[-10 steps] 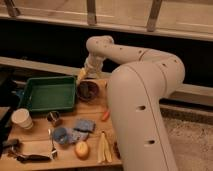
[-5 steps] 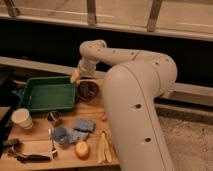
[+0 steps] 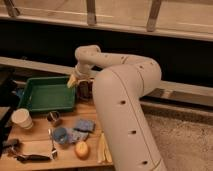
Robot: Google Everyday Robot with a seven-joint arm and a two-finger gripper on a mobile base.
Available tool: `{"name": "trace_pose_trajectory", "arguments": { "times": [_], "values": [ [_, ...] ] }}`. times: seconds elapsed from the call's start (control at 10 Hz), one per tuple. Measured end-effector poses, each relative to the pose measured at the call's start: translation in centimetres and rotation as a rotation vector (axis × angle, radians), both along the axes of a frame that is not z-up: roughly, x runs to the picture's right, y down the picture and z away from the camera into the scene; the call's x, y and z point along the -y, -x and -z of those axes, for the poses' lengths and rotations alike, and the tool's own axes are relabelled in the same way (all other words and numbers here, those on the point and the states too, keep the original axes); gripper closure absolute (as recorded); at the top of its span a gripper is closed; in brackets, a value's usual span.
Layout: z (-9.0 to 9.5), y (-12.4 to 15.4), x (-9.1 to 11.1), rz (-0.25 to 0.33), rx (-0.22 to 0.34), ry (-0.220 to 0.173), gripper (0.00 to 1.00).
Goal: Place eraser in plastic cup
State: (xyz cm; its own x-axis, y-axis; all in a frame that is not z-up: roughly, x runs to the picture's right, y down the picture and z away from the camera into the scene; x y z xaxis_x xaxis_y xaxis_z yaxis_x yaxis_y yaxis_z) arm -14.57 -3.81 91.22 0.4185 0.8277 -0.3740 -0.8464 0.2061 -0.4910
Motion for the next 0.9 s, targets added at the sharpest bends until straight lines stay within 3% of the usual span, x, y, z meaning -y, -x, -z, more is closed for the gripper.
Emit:
{"name": "trace_pose_trajectory", "arguments": {
  "times": [0.3,0.9],
  "values": [
    [-2.1,-0.5,-1.2,-0.006,-0.032,0.046,0.20],
    [-4.4,-2.2,-0.9,-0.044,-0.080,0.070,0.20]
  ]
}}
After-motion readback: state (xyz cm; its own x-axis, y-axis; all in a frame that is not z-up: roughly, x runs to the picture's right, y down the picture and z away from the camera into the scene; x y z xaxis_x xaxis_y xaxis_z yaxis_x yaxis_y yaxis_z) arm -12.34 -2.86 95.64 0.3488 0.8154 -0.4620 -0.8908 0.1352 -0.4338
